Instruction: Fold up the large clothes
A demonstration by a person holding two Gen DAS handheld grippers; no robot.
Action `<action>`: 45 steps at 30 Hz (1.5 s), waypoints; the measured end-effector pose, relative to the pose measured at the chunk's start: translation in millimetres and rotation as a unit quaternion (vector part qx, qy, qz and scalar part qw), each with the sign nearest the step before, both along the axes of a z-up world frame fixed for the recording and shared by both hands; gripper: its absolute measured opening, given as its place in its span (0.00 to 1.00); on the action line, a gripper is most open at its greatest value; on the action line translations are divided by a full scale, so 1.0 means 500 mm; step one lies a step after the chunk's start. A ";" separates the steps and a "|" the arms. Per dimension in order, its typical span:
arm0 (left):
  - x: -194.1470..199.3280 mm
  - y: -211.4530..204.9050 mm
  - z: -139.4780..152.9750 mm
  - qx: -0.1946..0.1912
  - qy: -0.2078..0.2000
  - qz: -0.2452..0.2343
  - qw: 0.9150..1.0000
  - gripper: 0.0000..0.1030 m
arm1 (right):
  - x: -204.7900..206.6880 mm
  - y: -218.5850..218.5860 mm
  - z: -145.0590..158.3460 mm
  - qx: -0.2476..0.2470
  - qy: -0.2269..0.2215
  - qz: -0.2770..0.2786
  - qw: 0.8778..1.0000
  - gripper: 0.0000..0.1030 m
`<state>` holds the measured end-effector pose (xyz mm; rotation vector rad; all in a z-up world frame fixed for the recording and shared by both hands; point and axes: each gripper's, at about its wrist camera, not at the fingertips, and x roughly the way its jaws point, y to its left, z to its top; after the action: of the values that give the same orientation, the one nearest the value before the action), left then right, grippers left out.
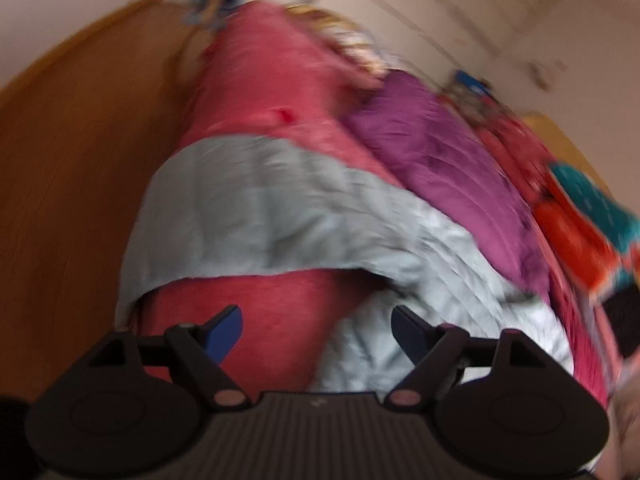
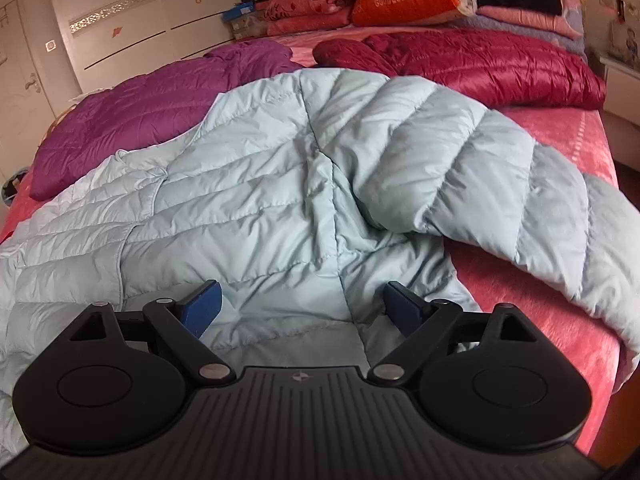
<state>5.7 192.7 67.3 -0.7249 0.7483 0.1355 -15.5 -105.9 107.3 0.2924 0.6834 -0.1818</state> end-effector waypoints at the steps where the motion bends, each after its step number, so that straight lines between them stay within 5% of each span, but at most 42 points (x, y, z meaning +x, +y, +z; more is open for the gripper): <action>1: 0.000 0.021 -0.017 -0.035 0.007 0.024 0.999 0.79 | 0.001 0.005 0.003 -0.005 -0.005 0.006 1.000 1.00; 4: 0.000 0.060 -0.056 -0.116 0.003 0.066 0.991 0.79 | 0.003 0.011 0.006 -0.005 -0.015 0.014 1.000 1.00; 7: 0.005 0.072 -0.077 -0.159 -0.017 0.079 0.984 0.79 | 0.008 0.007 0.006 0.007 -0.019 0.008 1.000 1.00; 19: 0.046 0.096 -0.126 -0.214 -0.082 0.125 0.965 0.86 | 0.026 0.029 0.020 0.005 -0.061 0.030 0.998 1.00; 34: 0.086 0.229 -0.178 -0.263 -0.128 0.250 0.923 0.86 | 0.063 0.014 0.014 0.017 -0.086 0.027 0.996 1.00; 36: 0.083 0.240 -0.193 -0.271 -0.127 0.259 0.918 0.81 | 0.067 0.013 0.013 0.017 -0.086 0.027 0.996 1.00; 40: 0.092 0.252 -0.204 -0.281 -0.136 0.264 0.913 0.56 | 0.071 0.016 0.012 0.007 -0.090 0.028 0.996 1.00; 45: 0.107 0.252 -0.170 -0.252 -0.174 0.238 0.922 0.27 | 0.069 0.009 0.015 0.010 -0.095 0.019 0.995 1.00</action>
<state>59.3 318.9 -17.5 -1.3795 0.2446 0.2511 18.8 -101.4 114.6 0.3120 0.5018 -0.1085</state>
